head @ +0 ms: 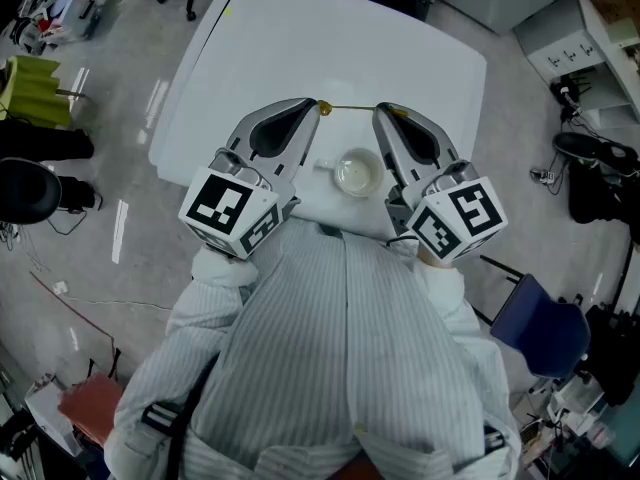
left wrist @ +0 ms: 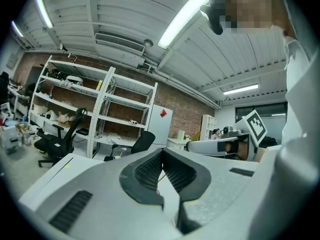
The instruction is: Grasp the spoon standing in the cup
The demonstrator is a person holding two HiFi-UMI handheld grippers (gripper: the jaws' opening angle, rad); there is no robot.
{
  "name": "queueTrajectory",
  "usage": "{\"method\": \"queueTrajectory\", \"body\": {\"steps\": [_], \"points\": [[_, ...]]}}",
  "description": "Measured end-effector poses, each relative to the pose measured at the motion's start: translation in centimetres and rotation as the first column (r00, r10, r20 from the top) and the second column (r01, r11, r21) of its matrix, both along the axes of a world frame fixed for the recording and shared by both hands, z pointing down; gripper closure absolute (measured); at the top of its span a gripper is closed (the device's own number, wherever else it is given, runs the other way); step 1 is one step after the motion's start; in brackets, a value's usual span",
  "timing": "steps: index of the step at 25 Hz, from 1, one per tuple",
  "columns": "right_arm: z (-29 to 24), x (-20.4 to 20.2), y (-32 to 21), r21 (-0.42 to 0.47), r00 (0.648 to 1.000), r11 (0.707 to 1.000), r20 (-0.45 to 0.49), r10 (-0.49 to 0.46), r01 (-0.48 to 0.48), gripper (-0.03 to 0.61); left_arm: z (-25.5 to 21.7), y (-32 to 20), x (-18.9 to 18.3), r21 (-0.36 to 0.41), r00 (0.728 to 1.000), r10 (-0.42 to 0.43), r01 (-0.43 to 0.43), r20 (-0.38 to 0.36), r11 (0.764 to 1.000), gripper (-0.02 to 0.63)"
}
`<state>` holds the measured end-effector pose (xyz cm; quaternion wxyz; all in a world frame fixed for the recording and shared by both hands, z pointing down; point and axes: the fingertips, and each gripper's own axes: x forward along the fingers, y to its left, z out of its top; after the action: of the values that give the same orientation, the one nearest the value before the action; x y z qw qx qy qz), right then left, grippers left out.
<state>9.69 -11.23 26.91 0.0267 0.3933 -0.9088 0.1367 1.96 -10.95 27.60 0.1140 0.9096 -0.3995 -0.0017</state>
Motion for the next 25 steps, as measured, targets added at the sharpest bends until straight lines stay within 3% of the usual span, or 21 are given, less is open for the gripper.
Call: {"method": "queueTrajectory", "body": {"steps": [25], "points": [[-0.24, 0.33, -0.14, 0.02, 1.0, 1.0, -0.01, 0.021, -0.021, 0.566, 0.33, 0.23, 0.61, -0.009, 1.0, 0.031, -0.031, -0.005, 0.999, 0.604]]}}
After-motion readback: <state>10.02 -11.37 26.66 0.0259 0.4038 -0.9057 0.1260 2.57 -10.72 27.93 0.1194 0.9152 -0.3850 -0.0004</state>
